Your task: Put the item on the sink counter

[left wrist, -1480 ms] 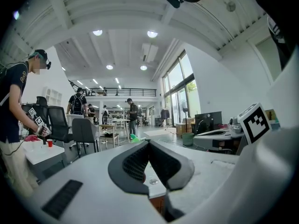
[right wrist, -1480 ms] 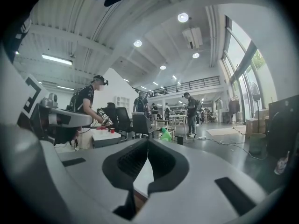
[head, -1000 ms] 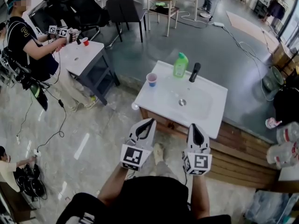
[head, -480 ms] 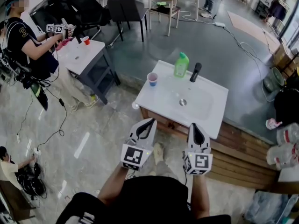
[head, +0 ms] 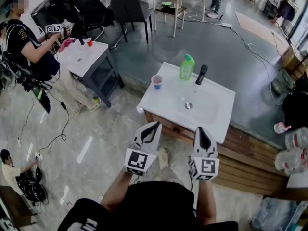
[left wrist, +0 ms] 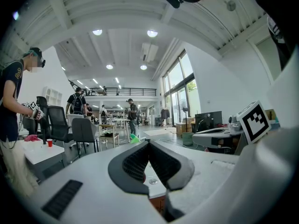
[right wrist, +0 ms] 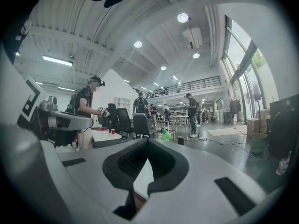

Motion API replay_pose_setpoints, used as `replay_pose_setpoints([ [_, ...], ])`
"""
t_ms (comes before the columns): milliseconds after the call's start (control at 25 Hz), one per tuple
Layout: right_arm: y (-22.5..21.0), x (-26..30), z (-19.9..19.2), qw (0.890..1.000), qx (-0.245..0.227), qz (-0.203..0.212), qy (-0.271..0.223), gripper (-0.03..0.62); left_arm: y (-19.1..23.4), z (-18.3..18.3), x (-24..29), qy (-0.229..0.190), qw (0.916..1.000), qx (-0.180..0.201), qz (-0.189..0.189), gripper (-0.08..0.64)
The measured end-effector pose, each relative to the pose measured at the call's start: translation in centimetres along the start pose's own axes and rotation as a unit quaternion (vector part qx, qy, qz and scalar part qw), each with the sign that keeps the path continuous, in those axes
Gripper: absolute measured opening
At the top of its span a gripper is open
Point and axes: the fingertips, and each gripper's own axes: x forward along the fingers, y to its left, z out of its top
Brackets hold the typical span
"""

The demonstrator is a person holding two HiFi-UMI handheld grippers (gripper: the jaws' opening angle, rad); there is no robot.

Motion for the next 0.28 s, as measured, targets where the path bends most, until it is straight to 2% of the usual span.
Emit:
replay_pose_setpoints([
  [280,-0.12,0.49,-0.40,1.000,-0.003,0.004,0.000,-0.002,0.18,-0.03,0.44,-0.003,1.0000,0.000,-0.001,0.003],
])
